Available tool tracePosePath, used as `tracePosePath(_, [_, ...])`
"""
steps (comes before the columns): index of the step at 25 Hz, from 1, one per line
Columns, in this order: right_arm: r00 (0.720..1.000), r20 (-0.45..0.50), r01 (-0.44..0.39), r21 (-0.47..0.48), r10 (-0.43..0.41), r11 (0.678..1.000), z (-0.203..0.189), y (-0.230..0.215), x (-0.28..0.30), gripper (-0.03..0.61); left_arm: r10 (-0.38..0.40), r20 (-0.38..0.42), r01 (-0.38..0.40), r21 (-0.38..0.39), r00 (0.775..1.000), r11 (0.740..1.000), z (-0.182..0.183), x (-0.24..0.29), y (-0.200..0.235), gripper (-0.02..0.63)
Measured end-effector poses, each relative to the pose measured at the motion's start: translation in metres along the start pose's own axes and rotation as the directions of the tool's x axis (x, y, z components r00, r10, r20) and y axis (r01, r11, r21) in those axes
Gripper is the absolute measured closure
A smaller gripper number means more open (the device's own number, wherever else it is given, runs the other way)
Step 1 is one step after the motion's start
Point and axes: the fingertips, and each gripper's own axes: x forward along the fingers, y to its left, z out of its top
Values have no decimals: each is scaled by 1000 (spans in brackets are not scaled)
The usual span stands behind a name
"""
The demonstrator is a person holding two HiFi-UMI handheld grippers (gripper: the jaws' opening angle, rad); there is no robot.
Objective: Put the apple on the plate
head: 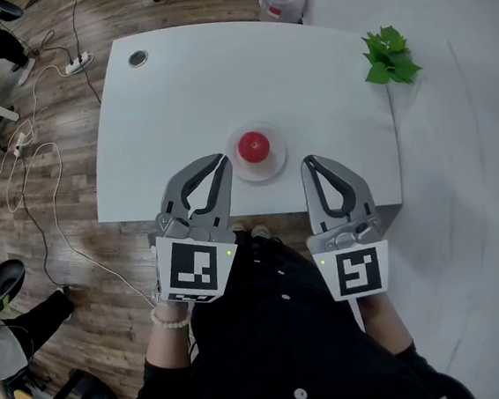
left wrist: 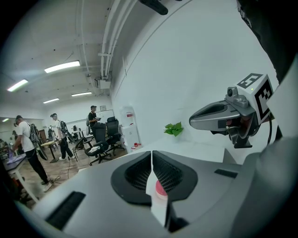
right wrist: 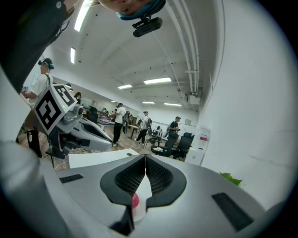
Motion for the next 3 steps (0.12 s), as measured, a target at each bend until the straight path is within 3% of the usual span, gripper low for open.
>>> tracePosePath(3, [1000, -9, -1, 1, 1, 1000, -2, 1, 0, 537, -1, -2, 1, 1, 1000, 1000, 0, 0, 0, 591])
